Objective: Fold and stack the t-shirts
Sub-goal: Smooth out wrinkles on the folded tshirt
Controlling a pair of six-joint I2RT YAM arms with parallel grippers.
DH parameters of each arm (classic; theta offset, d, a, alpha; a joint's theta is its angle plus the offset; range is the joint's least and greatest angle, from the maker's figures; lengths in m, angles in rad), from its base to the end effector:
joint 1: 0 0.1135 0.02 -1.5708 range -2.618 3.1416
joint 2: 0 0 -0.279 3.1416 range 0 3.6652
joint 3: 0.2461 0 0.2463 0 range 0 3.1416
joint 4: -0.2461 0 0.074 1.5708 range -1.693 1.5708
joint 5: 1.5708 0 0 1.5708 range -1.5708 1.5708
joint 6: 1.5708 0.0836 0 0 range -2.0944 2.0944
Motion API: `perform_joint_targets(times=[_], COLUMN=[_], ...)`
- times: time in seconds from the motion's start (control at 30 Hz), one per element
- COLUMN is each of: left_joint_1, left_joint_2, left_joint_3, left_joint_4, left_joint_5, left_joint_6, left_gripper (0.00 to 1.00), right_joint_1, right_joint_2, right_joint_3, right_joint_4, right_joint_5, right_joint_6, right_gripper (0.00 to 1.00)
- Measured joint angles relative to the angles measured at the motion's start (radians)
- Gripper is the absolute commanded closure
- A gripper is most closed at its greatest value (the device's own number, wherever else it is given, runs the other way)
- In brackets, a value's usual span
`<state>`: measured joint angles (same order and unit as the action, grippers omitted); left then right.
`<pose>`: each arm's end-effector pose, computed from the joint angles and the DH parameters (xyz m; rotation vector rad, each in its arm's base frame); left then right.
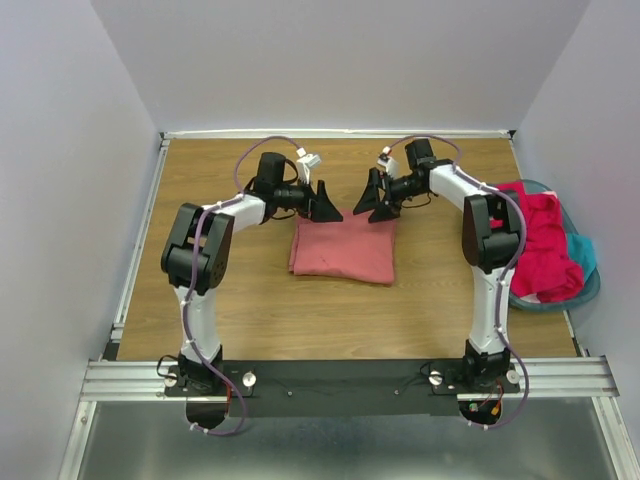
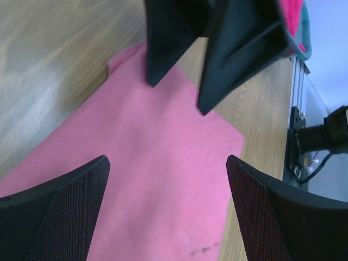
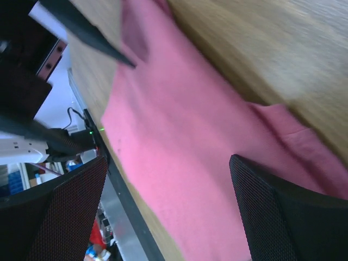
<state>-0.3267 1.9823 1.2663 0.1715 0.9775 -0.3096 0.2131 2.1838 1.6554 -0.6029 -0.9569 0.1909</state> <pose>0.4082 -0.2115 0.1951 0.6345 2.0532 -1.4026 0.4440 0.1660 0.1625 -0.3252 2.5584 1.4165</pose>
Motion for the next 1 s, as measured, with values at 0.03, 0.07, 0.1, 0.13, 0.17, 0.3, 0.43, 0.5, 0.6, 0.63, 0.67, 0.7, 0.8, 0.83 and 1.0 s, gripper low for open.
perform_joint_targets(times=[0.03, 0.07, 0.1, 0.13, 0.17, 0.3, 0.43, 0.5, 0.6, 0.63, 0.67, 0.7, 0.8, 0.83, 1.0], left_joint_1=[0.006, 0.018, 0.034, 0.057, 0.077, 0.130, 0.160, 0.153, 0.117, 0.095, 0.079, 0.064, 0.025, 0.021, 0.047], left_joint_2=[0.029, 0.064, 0.103, 0.144, 0.171, 0.185, 0.110, 0.024, -0.138, -0.198, -0.235, -0.253, -0.247, -0.229, -0.051], left_joint_3=[-0.001, -0.001, -0.001, 0.002, 0.009, 0.053, 0.011, -0.044, -0.132, -0.164, -0.187, -0.205, -0.266, -0.282, -0.310], left_joint_4=[0.017, 0.039, 0.056, 0.068, 0.089, 0.104, 0.077, 0.062, 0.069, 0.087, 0.104, 0.124, 0.167, 0.176, 0.162], left_joint_5=[0.000, -0.002, -0.003, -0.005, 0.024, 0.022, 0.018, 0.023, 0.031, 0.036, 0.041, 0.046, 0.053, 0.054, 0.051], left_joint_6=[-0.023, -0.049, -0.071, -0.094, -0.121, -0.138, -0.141, -0.150, -0.175, -0.187, -0.199, -0.209, -0.237, -0.243, -0.239], left_gripper=[0.05, 0.05, 0.04, 0.04, 0.04, 0.04, 0.04, 0.04, 0.04, 0.04, 0.04, 0.04, 0.04, 0.04, 0.04], right_joint_1=[0.000, -0.002, -0.004, -0.007, -0.011, -0.019, -0.032, -0.037, -0.030, -0.023, -0.012, 0.007, 0.056, 0.076, 0.079], right_joint_2=[0.019, 0.041, 0.063, 0.087, 0.105, 0.142, 0.127, 0.086, -0.064, -0.109, -0.164, -0.216, -0.284, -0.281, -0.176], right_joint_3=[0.000, 0.005, 0.012, 0.030, 0.055, 0.129, 0.146, 0.106, -0.068, -0.123, -0.190, -0.266, -0.404, -0.441, -0.494], right_joint_4=[0.004, 0.006, 0.010, 0.006, 0.004, 0.014, 0.032, 0.060, 0.150, 0.186, 0.222, 0.278, 0.353, 0.379, 0.415], right_joint_5=[0.001, 0.003, 0.004, -0.007, -0.019, -0.016, -0.010, -0.013, -0.044, -0.051, -0.061, -0.067, -0.080, -0.082, -0.097], right_joint_6=[0.000, 0.001, 0.003, 0.010, 0.018, 0.022, 0.054, 0.086, 0.196, 0.221, 0.271, 0.315, 0.395, 0.416, 0.427], right_gripper=[0.00, 0.00, 0.00, 0.00, 0.00, 0.00, 0.00, 0.00, 0.00, 0.00, 0.00, 0.00, 0.00, 0.00, 0.00])
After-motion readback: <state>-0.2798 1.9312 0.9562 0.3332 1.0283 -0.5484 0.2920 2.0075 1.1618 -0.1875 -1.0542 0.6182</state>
